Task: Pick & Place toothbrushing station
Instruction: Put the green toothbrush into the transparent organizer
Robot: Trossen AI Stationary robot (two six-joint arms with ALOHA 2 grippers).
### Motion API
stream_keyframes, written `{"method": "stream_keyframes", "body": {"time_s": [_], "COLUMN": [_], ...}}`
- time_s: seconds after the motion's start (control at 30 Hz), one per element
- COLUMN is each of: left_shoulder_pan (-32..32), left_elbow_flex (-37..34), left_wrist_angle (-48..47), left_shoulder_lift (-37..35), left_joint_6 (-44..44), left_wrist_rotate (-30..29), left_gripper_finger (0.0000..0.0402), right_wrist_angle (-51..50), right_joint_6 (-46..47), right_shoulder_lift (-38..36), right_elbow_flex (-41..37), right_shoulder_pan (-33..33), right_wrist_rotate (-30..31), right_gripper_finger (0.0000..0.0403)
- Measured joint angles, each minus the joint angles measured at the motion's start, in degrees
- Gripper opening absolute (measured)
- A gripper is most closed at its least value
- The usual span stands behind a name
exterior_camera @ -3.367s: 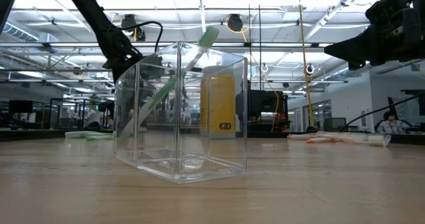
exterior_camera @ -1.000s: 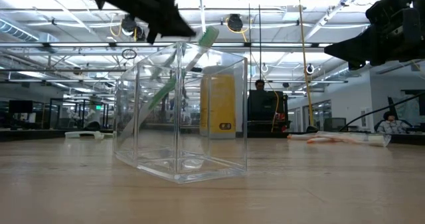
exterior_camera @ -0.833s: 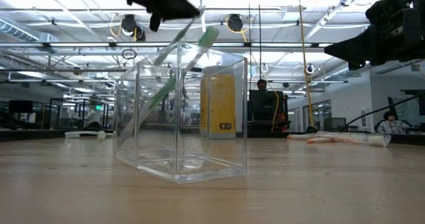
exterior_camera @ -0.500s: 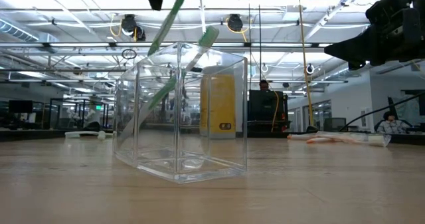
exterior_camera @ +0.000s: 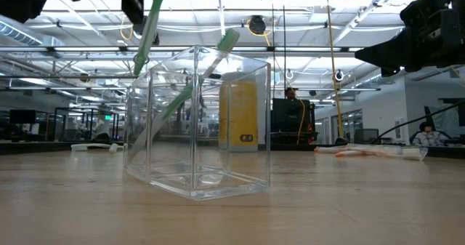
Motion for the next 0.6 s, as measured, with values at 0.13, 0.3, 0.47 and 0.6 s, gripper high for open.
{"method": "stream_keyframes", "body": {"time_s": [0.13, 0.3, 0.47, 0.6], "left_shoulder_pan": [-0.17, -0.1, 1.27, 3.26], "left_elbow_flex": [-0.59, -0.58, -0.11, 1.38], "left_wrist_angle": [0.14, 0.86, 5.5, 6.32], "left_shoulder_lift": [0.01, 1.17, 5.65, 9.16], "left_joint_6": [-0.35, -0.7, -0.5, -0.74], "left_wrist_rotate": [-0.5, 0.53, 0.97, 1.8], "left_gripper_finger": [0.0022, 0.0011, 0.0025, 0.0019], "right_wrist_angle": [-0.01, 0.01, -0.01, 0.01], "right_joint_6": [0.0, 0.0, 0.0, 0.0], "right_shoulder_lift": [0.0, 0.0, 0.0, 0.0], "right_elbow_flex": [0.0, 0.0, 0.0, 0.0], "right_shoulder_pan": [0.0, -0.01, -0.01, -0.01], "right_wrist_rotate": [0.0, 0.0, 0.0, 0.0], "right_gripper_finger": [0.0004, 0.0004, 0.0004, 0.0004]}}
